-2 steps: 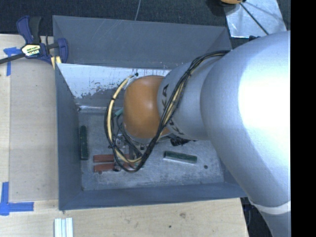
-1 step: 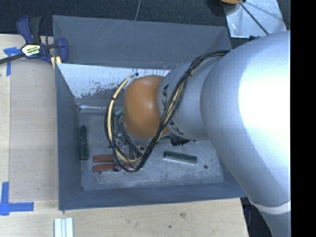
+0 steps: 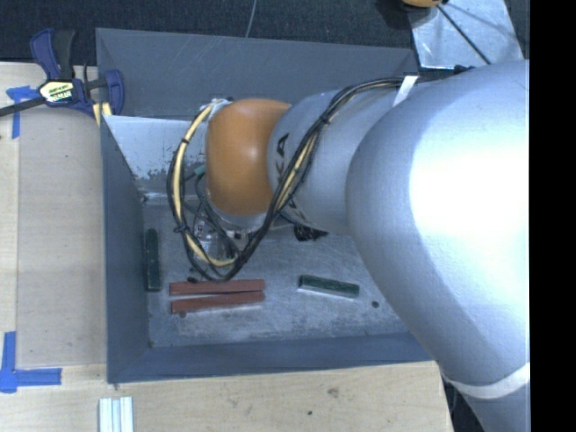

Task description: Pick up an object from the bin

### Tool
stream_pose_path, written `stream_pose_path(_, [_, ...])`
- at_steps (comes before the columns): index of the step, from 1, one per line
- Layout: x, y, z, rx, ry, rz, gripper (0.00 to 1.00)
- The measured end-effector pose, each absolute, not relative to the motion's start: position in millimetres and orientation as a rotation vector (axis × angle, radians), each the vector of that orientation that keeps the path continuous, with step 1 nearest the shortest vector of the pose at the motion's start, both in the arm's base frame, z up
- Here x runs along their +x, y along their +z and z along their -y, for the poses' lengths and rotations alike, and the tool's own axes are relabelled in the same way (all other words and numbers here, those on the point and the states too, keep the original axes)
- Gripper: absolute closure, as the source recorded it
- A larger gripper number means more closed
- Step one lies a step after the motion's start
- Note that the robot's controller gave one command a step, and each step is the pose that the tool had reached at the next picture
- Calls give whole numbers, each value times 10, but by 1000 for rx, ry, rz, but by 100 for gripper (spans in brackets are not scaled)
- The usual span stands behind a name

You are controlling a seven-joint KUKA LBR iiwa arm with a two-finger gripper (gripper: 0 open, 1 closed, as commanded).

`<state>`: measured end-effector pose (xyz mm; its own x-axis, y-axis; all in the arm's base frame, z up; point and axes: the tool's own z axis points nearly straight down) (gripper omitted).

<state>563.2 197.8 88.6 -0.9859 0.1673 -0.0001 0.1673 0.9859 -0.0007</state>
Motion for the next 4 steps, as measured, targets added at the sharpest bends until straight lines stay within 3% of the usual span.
stream_pose_path(1, [5375, 855, -2217, 586, 1, -3086, 0])
stream_pose_path(2, [5369, 850, -2228, 583, 0, -3086, 0])
stream_pose_path(3, [5397, 1158, -2207, 662, -1, -3072, 0])
stream_pose_path(4, [5303, 1175, -2115, 681, 4, -3061, 0])
